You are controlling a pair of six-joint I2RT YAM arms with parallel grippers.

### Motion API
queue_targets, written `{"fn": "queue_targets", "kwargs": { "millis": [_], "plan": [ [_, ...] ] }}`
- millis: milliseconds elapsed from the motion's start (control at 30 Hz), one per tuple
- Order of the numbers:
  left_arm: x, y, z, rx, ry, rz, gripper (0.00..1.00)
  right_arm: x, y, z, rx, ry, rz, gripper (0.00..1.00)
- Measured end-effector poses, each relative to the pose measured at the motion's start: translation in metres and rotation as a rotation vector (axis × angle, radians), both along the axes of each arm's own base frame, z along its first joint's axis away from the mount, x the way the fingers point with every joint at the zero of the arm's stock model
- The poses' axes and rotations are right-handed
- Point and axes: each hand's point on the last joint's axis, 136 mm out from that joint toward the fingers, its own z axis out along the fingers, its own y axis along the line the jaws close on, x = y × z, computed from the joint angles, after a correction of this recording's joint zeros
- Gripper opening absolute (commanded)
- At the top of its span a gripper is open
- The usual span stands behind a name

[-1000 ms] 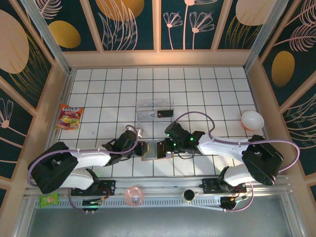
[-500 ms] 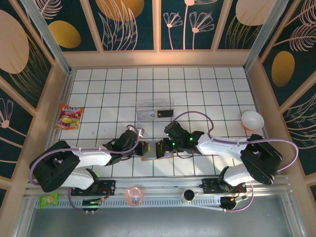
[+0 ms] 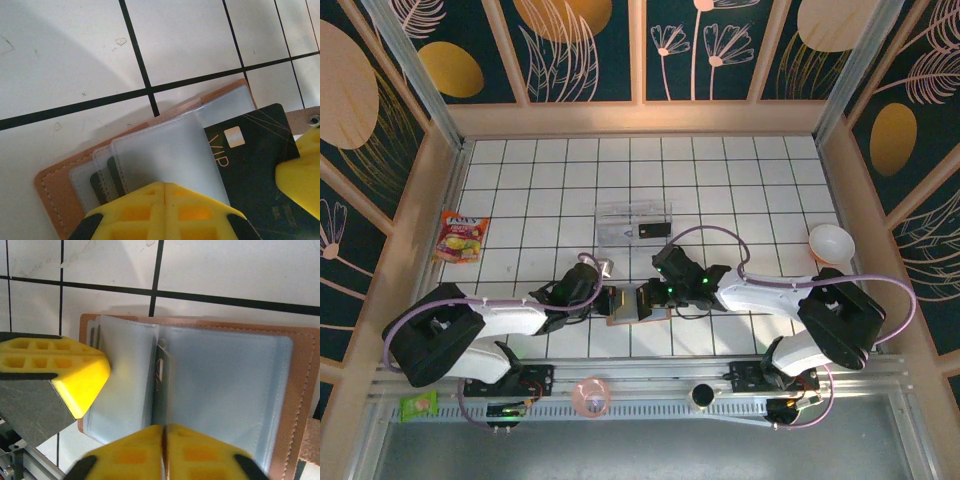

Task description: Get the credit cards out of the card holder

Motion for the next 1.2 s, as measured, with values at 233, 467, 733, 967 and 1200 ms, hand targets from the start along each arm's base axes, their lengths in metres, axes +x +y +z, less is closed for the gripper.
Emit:
{"fn": "queue_targets", "kwargs": {
  "millis": [233, 467, 733, 967, 1200],
  "plan": [
    [0.0, 0.0, 0.001, 0.004, -0.009, -0.008, 0.0, 0.004, -0.007, 0.027, 0.014, -0.106, 0.055, 0.0],
    [0.002, -0.002, 0.002, 0.015, -0.011, -0.017, 0.15, 0.018, -0.005, 0.1, 0.035, -0.388, 0.202, 0.0],
    [0.008, -0.019, 0.045, -0.067, -0.061, -0.054, 0.68, 0.055, -0.013, 0.135, -0.054, -0.635, 0.348, 0.0],
    [0.012, -0.021, 0.086, -0.135, -0.123, -0.037, 0.99, 0.077, 0.004, 0.175, -0.091, -0.767, 0.58, 0.0],
    [0.017, -0.004, 0.084, -0.077, -0.133, 0.039, 0.99, 0.108, 0.011, 0.168, -0.173, -0.747, 0.808, 0.0]
  ]
}}
